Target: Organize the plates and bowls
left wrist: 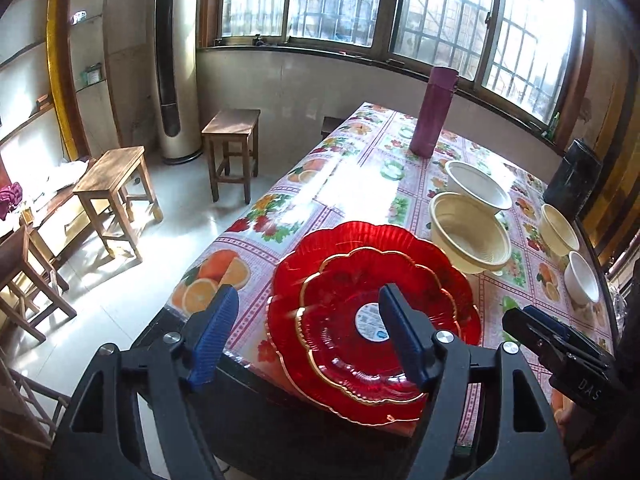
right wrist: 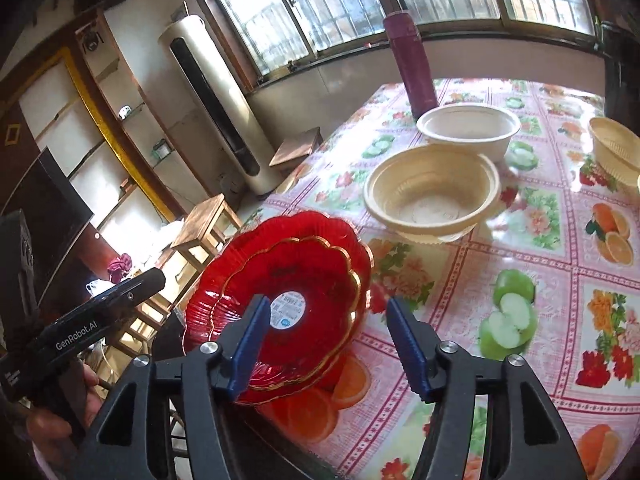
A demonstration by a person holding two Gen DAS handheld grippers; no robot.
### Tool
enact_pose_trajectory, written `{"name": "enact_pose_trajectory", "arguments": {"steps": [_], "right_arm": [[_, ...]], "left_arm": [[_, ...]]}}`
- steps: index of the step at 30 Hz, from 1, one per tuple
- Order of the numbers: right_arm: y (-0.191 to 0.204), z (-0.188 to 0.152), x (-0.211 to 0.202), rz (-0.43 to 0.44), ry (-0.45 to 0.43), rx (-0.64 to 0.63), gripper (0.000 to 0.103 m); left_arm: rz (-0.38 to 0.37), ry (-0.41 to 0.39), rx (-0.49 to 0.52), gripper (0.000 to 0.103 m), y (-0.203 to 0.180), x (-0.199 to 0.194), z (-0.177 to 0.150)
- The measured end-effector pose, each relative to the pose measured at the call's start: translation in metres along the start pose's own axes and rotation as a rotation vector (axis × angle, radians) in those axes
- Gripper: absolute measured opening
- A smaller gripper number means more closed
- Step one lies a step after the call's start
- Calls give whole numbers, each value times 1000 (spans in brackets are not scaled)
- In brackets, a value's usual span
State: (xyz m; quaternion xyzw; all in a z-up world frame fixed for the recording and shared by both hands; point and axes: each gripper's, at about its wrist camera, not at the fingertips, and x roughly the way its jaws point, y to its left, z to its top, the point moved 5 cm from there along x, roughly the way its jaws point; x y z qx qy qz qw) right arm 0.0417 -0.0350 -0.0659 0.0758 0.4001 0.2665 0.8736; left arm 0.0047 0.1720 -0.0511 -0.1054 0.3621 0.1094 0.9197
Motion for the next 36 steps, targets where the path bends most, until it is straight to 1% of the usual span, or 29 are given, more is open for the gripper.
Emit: {"name": "enact_pose_trajectory", "arguments": {"steps": [2, 4, 7, 9, 13, 19, 27, 34, 36], "right_arm": [[-15, 2, -15, -8, -67, 15, 73], [-34, 5, -29, -27, -122, 48, 82], [-62, 8, -46, -72, -187, 91, 84], [-77, 11, -55, -104, -212, 116, 85], [-101, 12, -69, -130, -245, 148, 85], [-127, 7, -88, -156, -294, 165, 85], [-149, 2, -96, -158, -328, 182, 86], [-163, -1, -97, -136, -366, 197, 87], [-167, -1, -97, -142, -373, 207, 87]], "left_arm": [[-11, -5, 25, 73, -15, 0, 1], [-16, -5, 62, 73, -32, 1, 0], [-12, -7, 136, 73, -62, 2, -3], [-3, -13, 189, 73, -80, 1, -4], [12, -41, 261, 73, -107, -4, -4], [0, -45, 304, 73, -136, -7, -6], [0, -38, 341, 73, -159, -5, -9], [9, -13, 372, 73, -177, 6, -13], [8, -6, 376, 73, -181, 9, -14]]}}
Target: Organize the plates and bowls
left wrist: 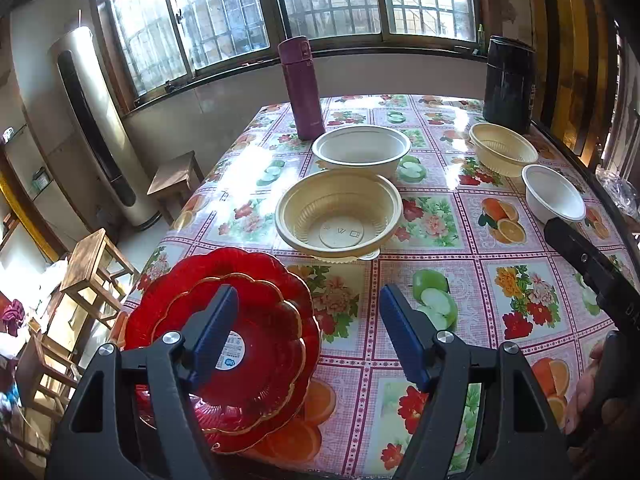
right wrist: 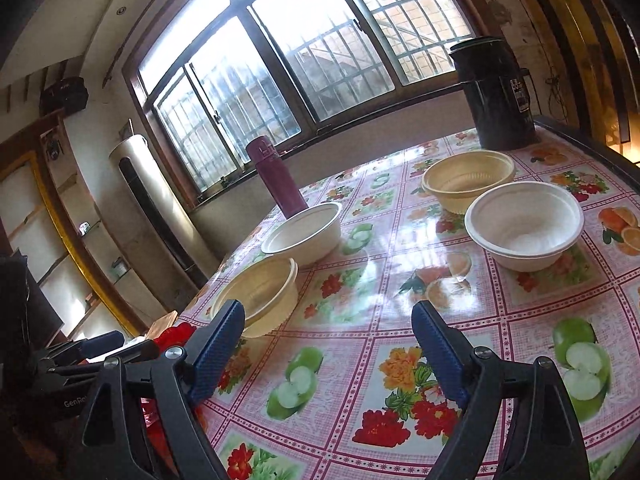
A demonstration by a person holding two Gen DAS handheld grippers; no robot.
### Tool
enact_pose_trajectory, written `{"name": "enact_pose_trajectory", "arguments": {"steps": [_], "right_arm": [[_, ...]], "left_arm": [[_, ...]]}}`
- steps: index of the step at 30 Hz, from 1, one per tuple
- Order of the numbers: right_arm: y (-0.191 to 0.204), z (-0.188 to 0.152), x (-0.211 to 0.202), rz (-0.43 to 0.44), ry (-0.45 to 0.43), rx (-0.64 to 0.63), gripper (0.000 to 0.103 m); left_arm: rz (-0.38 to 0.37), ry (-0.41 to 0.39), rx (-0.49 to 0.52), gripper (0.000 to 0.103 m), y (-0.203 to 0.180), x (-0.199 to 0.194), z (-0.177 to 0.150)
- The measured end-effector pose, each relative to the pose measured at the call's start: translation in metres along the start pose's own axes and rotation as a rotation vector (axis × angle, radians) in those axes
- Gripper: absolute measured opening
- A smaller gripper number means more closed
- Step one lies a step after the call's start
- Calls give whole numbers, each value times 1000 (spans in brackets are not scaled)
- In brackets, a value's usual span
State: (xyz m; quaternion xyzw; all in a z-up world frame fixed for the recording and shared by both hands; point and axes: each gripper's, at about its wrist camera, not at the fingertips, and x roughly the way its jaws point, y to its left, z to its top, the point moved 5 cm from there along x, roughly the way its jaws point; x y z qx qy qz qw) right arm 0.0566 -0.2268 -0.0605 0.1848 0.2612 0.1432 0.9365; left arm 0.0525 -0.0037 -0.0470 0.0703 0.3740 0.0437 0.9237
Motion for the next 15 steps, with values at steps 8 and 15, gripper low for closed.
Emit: {"name": "enact_pose_trajectory", "arguments": {"steps": [8, 15], "right_arm": [[-10, 4, -5, -32, -42, 41, 87], [-13, 2, 0, -52, -21, 59, 88]], "left_arm": [[-16, 9, 18, 73, -18, 10, 0], [-29, 27, 27, 73, -28, 15, -3]]}}
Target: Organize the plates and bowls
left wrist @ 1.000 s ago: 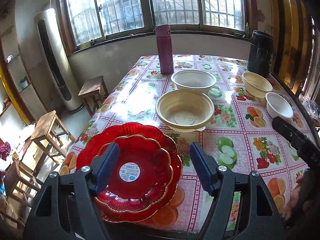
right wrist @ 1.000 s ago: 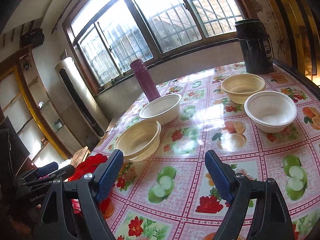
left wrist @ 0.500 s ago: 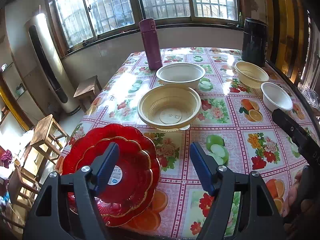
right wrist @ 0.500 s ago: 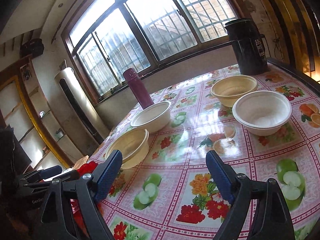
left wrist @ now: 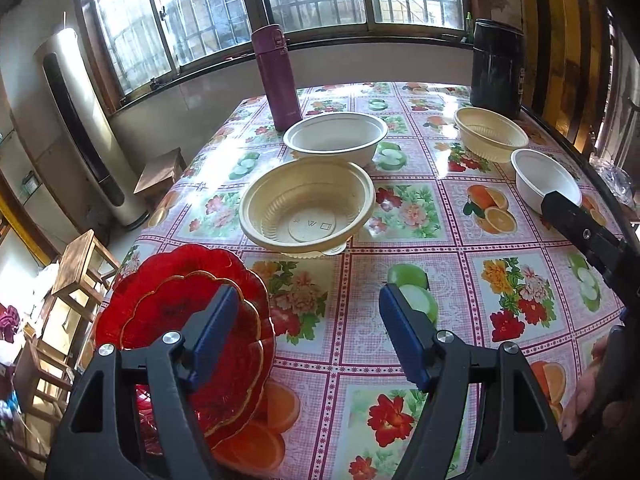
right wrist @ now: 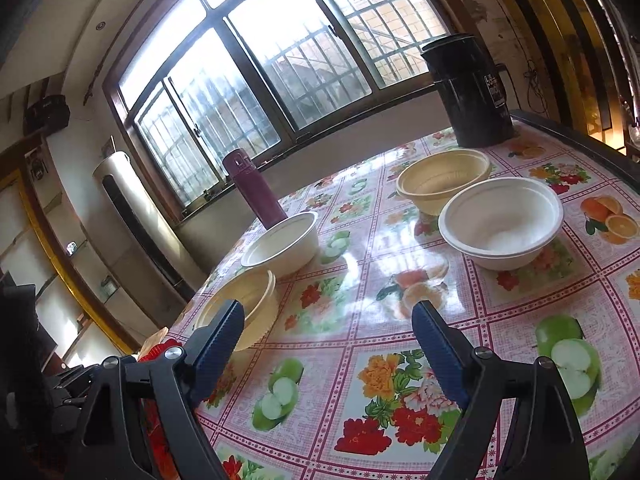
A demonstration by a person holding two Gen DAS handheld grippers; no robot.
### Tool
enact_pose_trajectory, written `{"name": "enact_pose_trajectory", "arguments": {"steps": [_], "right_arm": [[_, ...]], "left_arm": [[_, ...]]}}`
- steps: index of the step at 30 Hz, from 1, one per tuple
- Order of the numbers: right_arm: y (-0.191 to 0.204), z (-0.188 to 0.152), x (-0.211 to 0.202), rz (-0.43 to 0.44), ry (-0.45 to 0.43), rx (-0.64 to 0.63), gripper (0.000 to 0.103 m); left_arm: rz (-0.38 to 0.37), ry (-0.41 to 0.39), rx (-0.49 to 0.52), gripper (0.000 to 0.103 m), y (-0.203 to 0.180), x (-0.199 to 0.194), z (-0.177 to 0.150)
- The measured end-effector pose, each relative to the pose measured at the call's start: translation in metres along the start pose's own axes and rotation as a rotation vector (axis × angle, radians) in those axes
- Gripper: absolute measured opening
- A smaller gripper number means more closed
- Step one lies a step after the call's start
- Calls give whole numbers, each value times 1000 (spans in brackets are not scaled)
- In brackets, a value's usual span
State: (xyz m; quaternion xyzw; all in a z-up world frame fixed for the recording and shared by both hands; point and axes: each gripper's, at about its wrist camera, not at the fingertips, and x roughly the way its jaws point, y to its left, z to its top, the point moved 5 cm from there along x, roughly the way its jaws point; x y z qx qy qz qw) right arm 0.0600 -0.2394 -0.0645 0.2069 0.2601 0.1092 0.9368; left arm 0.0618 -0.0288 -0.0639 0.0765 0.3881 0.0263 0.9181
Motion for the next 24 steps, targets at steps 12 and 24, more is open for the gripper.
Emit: {"name": "enact_pose_trajectory", "arguments": {"steps": [12, 24], "right_arm": [[-1, -2, 3, -21, 9, -6, 88], [-3, -1, 6, -43, 8, -13, 88]], "left_arm": [[-19, -2, 6, 73, -7, -1, 1], [-75, 3, 18, 73, -22, 1, 4]]}}
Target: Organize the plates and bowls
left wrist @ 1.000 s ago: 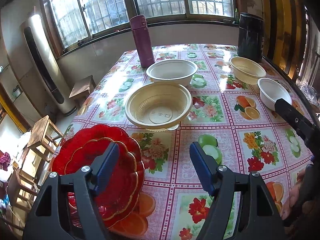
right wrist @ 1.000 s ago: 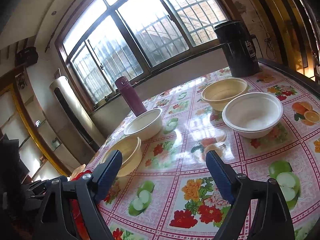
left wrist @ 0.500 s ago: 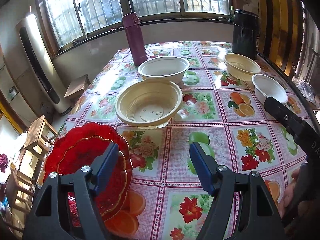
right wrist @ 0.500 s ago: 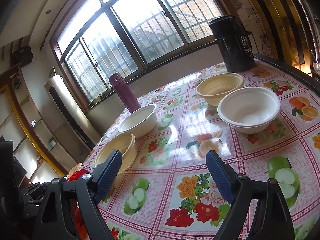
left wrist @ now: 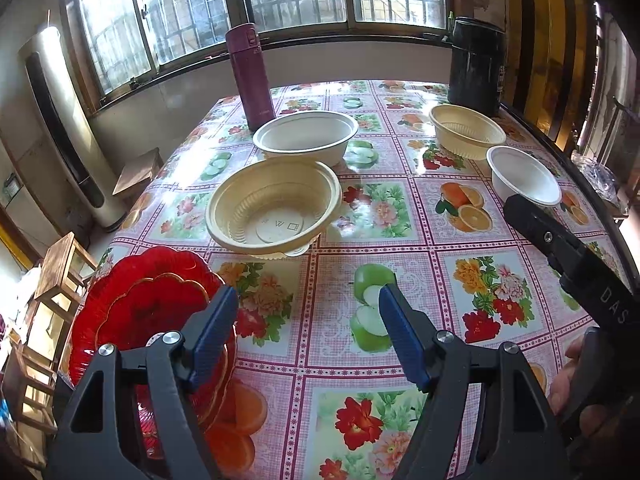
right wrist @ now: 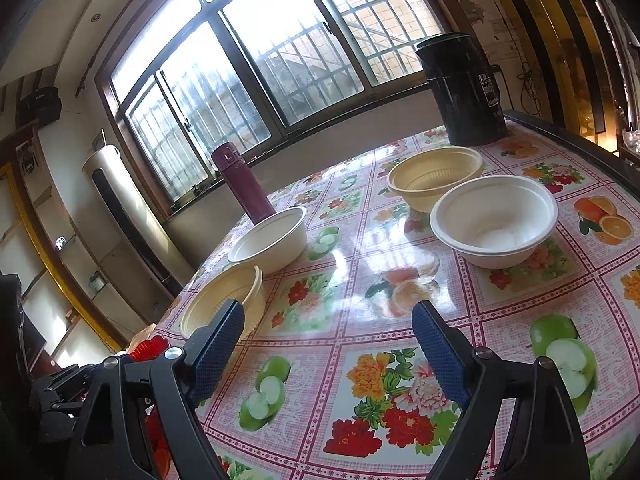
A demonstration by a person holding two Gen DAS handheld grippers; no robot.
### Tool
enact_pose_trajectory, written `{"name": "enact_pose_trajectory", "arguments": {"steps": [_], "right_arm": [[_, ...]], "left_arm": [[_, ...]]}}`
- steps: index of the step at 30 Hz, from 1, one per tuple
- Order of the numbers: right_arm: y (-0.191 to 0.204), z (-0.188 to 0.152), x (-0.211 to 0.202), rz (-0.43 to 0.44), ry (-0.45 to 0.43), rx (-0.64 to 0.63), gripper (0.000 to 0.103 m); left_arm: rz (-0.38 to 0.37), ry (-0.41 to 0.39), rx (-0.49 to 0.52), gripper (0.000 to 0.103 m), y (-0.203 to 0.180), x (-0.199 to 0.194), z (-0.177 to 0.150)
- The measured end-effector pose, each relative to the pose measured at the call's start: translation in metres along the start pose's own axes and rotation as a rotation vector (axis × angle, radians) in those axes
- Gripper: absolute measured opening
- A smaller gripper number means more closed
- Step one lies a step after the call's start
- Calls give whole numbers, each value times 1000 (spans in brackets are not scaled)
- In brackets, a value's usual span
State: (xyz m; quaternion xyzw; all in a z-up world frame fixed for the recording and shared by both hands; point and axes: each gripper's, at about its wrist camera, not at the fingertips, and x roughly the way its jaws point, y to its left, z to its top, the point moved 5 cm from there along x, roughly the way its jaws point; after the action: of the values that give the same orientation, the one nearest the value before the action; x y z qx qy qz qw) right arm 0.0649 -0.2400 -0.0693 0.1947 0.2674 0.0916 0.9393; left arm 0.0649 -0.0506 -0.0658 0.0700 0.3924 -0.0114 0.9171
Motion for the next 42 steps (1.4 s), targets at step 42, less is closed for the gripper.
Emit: {"name": "enact_pose_trajectory", "arguments": {"steps": [42], "right_arm": [[-7, 2, 2, -38, -10, 1, 89]], "left_arm": [[-11, -19, -36, 73, 19, -22, -4]]}}
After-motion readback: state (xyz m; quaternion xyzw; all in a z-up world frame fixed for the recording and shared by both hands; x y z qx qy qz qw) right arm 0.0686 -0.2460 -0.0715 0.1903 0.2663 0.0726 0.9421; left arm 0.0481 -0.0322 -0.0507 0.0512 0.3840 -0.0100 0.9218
